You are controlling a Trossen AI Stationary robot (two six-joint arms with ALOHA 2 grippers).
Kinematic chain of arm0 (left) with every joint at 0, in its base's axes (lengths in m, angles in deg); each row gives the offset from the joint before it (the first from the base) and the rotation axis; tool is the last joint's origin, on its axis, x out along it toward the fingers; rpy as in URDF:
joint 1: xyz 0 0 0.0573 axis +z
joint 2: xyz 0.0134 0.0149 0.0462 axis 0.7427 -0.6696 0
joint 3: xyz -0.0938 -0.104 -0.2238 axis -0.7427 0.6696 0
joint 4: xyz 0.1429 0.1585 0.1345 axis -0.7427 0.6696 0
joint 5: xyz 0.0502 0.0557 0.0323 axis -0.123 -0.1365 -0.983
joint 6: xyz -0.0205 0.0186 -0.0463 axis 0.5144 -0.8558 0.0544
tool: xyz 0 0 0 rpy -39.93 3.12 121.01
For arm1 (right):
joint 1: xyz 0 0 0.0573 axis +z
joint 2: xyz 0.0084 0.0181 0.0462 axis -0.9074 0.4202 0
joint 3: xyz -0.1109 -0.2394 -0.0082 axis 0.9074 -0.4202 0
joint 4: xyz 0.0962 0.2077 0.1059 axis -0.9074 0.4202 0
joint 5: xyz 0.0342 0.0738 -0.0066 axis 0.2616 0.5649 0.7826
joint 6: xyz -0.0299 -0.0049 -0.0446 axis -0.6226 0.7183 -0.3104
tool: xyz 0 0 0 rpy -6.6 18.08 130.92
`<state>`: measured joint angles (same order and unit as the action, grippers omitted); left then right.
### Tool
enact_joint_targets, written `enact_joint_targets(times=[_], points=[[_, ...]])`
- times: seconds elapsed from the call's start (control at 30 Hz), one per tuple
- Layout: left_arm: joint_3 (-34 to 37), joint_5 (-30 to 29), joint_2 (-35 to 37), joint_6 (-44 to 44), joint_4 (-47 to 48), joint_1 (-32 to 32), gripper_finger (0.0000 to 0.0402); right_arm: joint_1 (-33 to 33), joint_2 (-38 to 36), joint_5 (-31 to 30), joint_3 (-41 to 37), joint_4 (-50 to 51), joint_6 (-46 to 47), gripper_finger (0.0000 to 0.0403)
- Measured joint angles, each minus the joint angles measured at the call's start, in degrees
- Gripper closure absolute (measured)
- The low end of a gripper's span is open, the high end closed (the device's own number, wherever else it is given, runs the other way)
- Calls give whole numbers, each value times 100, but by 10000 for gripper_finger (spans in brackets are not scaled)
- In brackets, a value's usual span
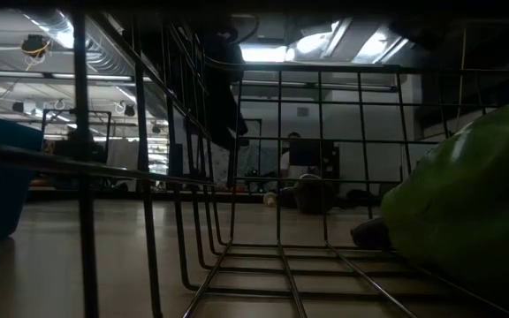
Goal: Sort produce into baskets
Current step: Put the cucumber into the gold wire basket, then put the plum into the gold wire basket
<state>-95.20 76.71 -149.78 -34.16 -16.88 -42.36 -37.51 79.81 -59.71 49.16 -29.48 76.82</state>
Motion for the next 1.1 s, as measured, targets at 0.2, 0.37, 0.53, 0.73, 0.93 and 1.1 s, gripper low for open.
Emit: enact_joint_targets(times=[0.2,0.37,0.53,0.73,0.93,1.1], points=[[0,-2,0,133,-2,0,105,421,449,-230,0,62,-9,202],[0,-11,0,239,-100,0,105,509,723,-61,0,41,2,187],[0,-11,0,285,-90,0,105,500,929,-50,0,37,7,175],[0,-11,-2,285,-87,0,105,498,1103,24,0,42,19,164],[0,-11,-2,283,-87,0,105,495,1154,18,9,23,11,138],[0,-11,-2,265,-85,0,105,495,1160,20,9,-14,9,108]])
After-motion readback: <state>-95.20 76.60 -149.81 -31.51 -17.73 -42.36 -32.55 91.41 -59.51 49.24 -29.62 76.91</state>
